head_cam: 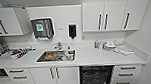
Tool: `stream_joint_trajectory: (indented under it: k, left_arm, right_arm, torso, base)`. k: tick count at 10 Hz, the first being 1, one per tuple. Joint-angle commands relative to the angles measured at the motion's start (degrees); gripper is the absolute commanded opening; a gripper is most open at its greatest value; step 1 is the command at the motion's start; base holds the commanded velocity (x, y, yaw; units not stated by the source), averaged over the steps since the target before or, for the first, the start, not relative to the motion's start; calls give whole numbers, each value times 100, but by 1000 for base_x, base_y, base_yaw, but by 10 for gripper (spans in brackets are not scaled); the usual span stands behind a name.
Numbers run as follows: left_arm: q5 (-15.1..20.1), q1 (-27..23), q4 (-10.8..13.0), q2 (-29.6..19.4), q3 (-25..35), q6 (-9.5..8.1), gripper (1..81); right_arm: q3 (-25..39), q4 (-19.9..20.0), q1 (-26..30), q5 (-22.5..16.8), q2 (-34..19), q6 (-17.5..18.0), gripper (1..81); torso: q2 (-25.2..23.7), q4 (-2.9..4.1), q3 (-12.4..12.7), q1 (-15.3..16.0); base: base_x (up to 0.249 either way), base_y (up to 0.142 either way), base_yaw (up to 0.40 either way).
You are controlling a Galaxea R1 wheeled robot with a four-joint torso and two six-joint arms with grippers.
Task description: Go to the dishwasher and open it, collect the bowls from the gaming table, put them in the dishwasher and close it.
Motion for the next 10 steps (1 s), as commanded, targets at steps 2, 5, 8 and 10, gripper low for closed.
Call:
stream_joint_trajectory:
  k: [2,5,8,10]
  left_arm:
    - [332,-261,-42,-9,23,9,811]
    - [332,-261,-33,-27,-12,26,811]
    - [341,-261,-33,-9,-56,26,811]
    - [341,-261,-50,-53,-65,18,811]
  right_arm:
    - [30,-26,270,-231,32,-9,811]
    - [4,-35,269,-231,41,-9,811]
    - [4,-35,287,-231,49,-9,811]
    - [12,-18,208,-214,75,-18,811]
  torso:
    - [0,0,0,0]
    - [0,0,0,-2]
    - [0,0,0,-5]
    - [0,0,0,-5]
  base:
    - [0,0,0]
    - [0,0,0]
    - [0,0,196]
    - [0,0,323]
